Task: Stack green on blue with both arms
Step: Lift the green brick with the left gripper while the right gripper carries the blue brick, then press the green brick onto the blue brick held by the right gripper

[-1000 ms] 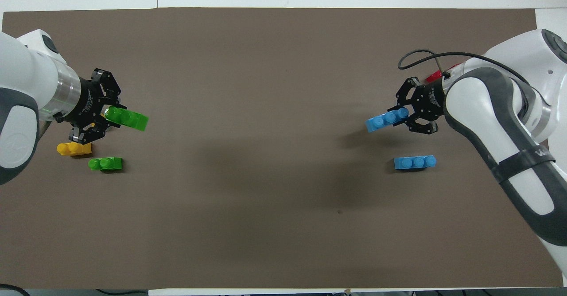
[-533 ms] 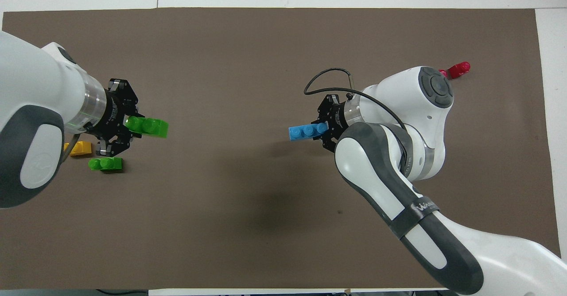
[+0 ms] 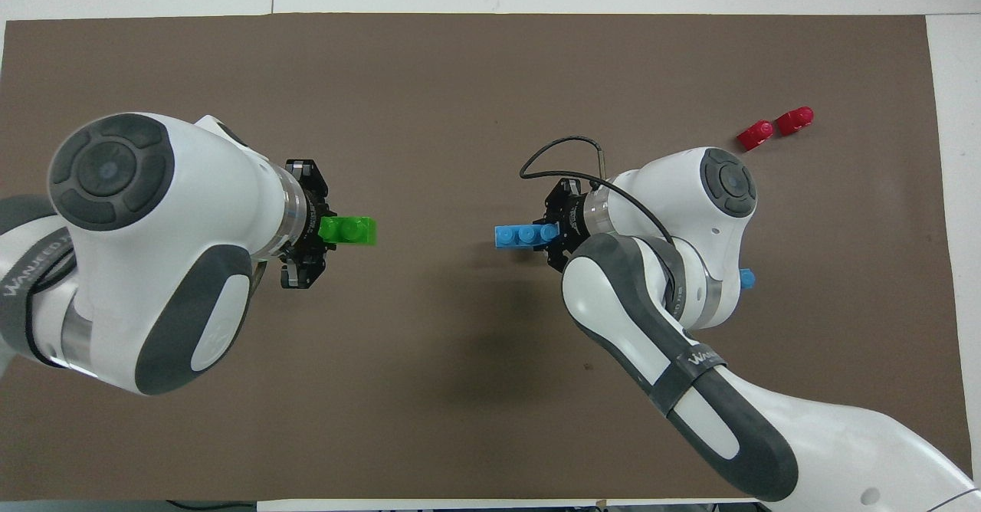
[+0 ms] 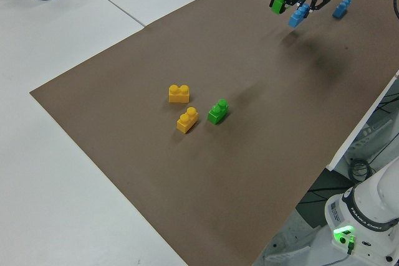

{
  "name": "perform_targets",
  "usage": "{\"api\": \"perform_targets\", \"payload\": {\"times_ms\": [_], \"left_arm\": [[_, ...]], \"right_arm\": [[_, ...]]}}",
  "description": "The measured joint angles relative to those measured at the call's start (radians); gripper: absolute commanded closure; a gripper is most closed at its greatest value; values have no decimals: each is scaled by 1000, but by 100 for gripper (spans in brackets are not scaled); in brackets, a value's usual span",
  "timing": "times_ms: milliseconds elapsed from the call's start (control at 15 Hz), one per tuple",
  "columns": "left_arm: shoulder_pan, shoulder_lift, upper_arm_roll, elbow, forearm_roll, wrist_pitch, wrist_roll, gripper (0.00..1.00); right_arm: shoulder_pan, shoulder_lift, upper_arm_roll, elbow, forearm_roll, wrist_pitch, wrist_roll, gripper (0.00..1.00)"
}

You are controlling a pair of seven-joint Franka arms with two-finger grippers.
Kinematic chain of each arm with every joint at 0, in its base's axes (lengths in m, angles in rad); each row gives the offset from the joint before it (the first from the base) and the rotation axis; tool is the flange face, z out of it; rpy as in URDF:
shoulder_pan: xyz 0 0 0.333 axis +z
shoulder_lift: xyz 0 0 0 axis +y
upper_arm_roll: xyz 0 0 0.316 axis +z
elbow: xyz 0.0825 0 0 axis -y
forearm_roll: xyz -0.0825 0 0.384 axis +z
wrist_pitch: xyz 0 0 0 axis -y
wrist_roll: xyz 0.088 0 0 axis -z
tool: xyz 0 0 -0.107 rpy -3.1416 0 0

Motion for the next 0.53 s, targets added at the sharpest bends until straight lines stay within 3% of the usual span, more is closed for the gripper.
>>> {"api": "perform_targets", "payload": {"times_ms": [533], "left_arm": [[-122, 94, 0, -11, 0, 129, -154, 100]], "right_arm": [[43, 46, 1, -9, 41, 74, 0, 100]]}}
